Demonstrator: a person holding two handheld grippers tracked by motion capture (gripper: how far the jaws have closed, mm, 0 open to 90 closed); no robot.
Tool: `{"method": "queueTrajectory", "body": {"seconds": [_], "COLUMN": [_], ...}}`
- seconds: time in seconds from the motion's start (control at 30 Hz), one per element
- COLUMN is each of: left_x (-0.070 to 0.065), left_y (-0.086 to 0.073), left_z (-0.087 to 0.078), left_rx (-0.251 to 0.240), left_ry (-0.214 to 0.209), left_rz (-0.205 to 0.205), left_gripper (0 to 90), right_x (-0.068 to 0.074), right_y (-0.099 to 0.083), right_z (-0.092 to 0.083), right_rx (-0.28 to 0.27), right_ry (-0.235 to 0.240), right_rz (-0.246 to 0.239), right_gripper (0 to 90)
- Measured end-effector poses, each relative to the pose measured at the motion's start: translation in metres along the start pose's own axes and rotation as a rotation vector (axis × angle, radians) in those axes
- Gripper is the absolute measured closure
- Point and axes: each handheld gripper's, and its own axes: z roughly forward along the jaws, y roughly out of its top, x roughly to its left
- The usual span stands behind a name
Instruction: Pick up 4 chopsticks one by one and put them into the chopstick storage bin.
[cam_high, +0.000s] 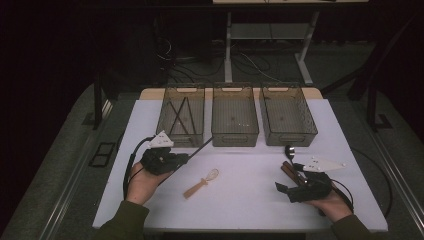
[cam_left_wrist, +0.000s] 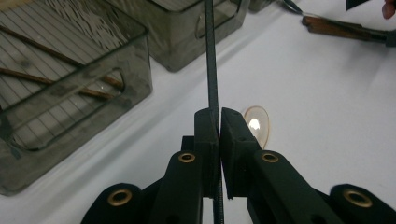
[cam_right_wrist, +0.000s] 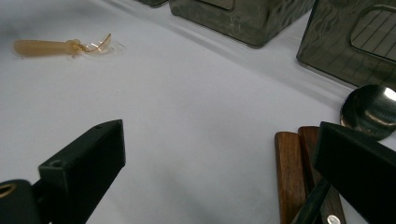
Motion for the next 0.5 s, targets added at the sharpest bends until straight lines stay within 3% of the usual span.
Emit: {"method": "queueTrajectory", "body": {"seconds": [0.5], "left_x": [0.019], "left_y": [0.019], "left_z": [0.004], "left_rx": [-0.021], "left_ry": [0.019], "left_rz": [-0.015], "left_gripper": [85.8], "right_x": [-0.001], "right_y": [0.0], "right_z": [0.0], "right_rx": [0.001], "right_ry": [-0.003], "right_rz": [0.009], "right_gripper": [2.5]}}
